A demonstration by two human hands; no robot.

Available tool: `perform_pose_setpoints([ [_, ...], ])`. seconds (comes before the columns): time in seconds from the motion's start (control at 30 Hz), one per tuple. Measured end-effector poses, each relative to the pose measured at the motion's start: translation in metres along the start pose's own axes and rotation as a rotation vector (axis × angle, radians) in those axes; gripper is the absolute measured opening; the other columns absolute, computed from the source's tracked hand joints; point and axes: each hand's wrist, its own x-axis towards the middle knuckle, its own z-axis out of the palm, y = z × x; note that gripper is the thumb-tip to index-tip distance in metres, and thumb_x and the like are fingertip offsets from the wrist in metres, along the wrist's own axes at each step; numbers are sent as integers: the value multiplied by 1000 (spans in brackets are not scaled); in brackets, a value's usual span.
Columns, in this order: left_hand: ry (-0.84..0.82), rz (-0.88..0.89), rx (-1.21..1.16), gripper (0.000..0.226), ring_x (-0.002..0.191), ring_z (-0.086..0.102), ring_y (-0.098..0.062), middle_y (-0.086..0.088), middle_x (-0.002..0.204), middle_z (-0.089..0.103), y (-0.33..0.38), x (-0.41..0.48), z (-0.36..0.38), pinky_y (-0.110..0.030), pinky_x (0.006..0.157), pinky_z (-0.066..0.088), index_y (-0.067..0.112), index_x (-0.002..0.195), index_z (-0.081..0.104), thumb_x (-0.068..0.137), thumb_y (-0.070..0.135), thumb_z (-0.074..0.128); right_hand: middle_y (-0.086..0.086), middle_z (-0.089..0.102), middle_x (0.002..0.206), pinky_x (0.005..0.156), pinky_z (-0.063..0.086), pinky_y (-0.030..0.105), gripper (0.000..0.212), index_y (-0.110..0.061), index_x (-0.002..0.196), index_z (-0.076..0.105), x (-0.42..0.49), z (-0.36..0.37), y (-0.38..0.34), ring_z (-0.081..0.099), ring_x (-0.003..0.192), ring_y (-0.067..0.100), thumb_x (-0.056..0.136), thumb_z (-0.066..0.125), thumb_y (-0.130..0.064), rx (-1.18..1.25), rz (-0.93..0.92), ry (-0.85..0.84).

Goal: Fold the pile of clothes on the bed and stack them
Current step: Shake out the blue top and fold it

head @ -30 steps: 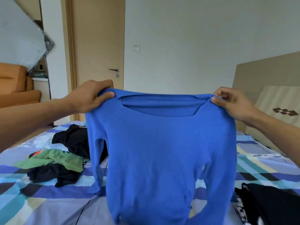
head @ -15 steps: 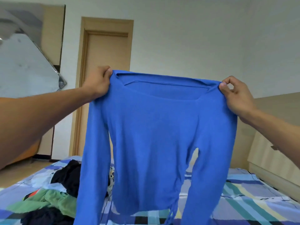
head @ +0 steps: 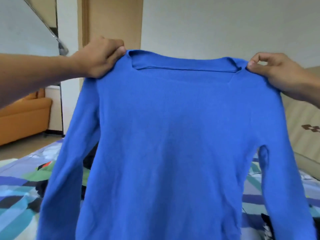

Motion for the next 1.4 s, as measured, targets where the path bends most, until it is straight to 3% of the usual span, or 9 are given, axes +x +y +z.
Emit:
perform_pose_setpoints([
  [0.17, -389, -124, -219, 38, 59, 44, -17, 12, 63, 46, 15, -112, 131, -30, 61, 20, 14, 73, 44, 102, 36, 33, -2, 69, 78, 58, 51, 20, 26, -15, 84, 65, -39, 100, 118, 64, 66, 8, 96, 59, -37, -116, 367, -503],
  [0.3, -552, -211, -316, 39, 58, 41, -7, 8, 63, 44, 24, -205, 233, -34, 62, 24, 21, 71, 41, 104, 39, 32, 2, 63, 81, 66, 46, 23, 36, -3, 91, 63, -79, 184, 215, 59, 72, 13, 99, 58, -38, -236, 537, -702],
  [0.47, -595, -359, -228, 33, 72, 54, -36, -4, 71, 50, 8, -235, 308, -45, 66, 44, 26, 74, 39, 106, 37, 35, 0, 59, 84, 63, 39, 27, 29, -10, 89, 64, -79, 246, 294, 55, 84, 21, 99, 60, -37, -390, 550, -588],
  [0.73, -631, -545, 118, 27, 91, 59, -43, -22, 104, 63, 0, -236, 401, -43, 69, 40, 11, 100, 49, 104, 35, 39, 13, 63, 95, 77, 44, 41, 24, -12, 93, 57, -51, 294, 361, 60, 98, 36, 97, 60, -35, -488, 519, -316],
  [0.87, -812, -583, 200, 50, 123, 42, -40, -21, 134, 49, 34, -257, 433, -49, 101, 34, 7, 130, 45, 96, 42, 54, 20, 60, 119, 83, 41, 39, 47, -11, 131, 44, -84, 307, 381, 57, 112, 38, 98, 58, -42, -531, 626, -481],
  [0.97, -768, -496, 4, 50, 124, 39, -37, -16, 133, 46, 89, -262, 436, -48, 102, 31, 11, 132, 48, 94, 42, 56, 20, 49, 144, 97, 40, 39, 67, -6, 146, 33, -119, 292, 382, 51, 126, 37, 98, 55, -48, -573, 742, -633],
  [1.13, -822, -375, -375, 43, 129, 37, -29, -6, 138, 44, 197, -250, 421, -43, 103, 30, 18, 133, 49, 101, 45, 43, 12, 61, 90, 68, 52, 36, 77, -2, 129, 40, -183, 243, 375, 62, 73, 30, 91, 51, -67, -545, 1026, -697],
  [1.27, -865, -357, -538, 46, 141, 30, -25, -2, 151, 37, 265, -234, 423, -41, 112, 25, 19, 140, 46, 104, 46, 36, 10, 57, 66, 54, 46, 29, 62, -7, 77, 54, -221, 206, 352, 52, 54, 23, 82, 65, -68, -468, 1122, -777],
  [1.4, -943, -378, -531, 58, 153, 11, -25, -2, 164, 20, 302, -246, 439, -45, 123, 11, 23, 152, 34, 103, 54, 28, 0, 66, 64, 60, 51, 28, 41, -12, 72, 64, -249, 183, 325, 62, 56, 23, 73, 83, -48, -374, 1069, -1024],
])
